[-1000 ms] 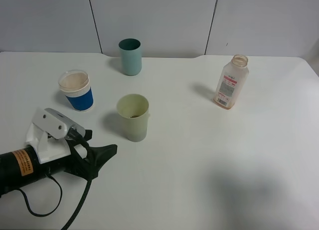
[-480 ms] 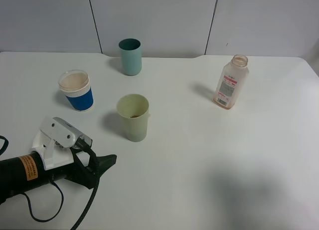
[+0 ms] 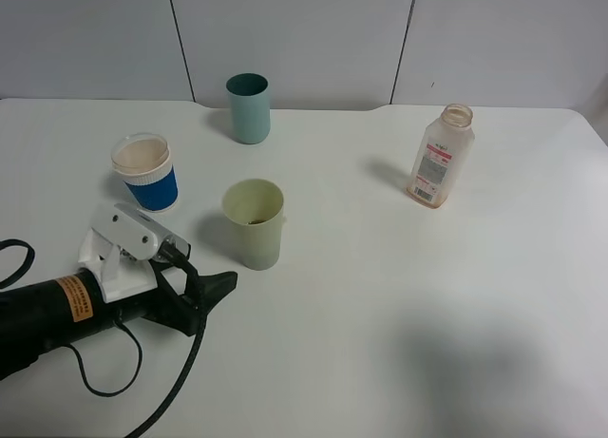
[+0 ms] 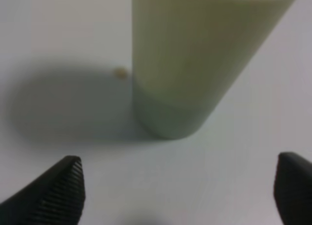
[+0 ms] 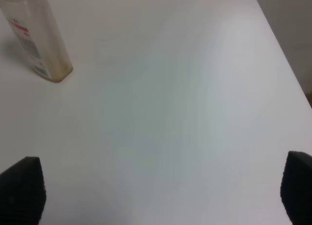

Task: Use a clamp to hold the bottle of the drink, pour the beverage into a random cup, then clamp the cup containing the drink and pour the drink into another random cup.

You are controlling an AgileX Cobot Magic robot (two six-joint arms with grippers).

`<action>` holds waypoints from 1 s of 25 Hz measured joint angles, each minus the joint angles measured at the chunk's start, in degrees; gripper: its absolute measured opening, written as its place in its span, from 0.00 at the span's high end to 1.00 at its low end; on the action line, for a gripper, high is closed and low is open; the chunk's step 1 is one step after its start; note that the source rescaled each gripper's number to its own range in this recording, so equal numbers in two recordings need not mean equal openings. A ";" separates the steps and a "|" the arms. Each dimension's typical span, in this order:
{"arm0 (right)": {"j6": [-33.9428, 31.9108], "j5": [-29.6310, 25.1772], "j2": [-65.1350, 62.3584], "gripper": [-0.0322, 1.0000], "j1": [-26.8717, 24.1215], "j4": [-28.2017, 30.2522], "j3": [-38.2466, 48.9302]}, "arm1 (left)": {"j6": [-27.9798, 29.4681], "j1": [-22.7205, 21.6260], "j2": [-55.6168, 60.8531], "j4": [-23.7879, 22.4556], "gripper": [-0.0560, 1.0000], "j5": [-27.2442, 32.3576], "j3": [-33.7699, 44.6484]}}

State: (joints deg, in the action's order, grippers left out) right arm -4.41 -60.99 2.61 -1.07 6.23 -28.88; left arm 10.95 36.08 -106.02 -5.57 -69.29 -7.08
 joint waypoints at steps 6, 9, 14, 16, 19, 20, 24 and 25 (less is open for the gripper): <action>0.00 0.00 0.00 0.07 0.00 0.00 0.00 | -0.99 0.00 -1.72 0.19 0.23 0.00 -2.20; 0.00 0.00 0.00 0.07 0.00 0.00 0.00 | -1.19 0.00 -2.86 0.19 0.23 0.00 -3.16; 0.00 0.00 0.00 0.07 0.00 0.00 0.00 | -1.26 0.00 -3.62 0.19 0.23 0.00 -5.09; 0.00 0.00 0.00 0.07 0.00 0.00 0.00 | -1.26 0.00 -3.69 0.19 0.23 0.00 -5.70; 0.00 0.00 0.00 0.07 0.00 0.00 0.00 | -1.30 0.00 -3.73 0.06 0.23 0.00 -6.35; 0.00 0.00 0.00 0.07 0.00 0.00 0.00 | -1.36 0.00 -3.73 0.06 0.23 0.00 -6.59; 0.00 0.00 0.00 0.07 0.00 0.00 0.00 | -1.41 0.00 -3.73 -0.48 0.23 0.00 -6.86; 0.00 0.00 0.00 0.07 0.00 0.00 0.00 | -1.41 0.00 -3.73 -0.77 0.23 0.00 -6.86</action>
State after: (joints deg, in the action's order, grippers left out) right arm -4.41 -60.99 2.61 -1.07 6.23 -28.88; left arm 9.55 36.08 -109.75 -6.34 -69.29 -13.94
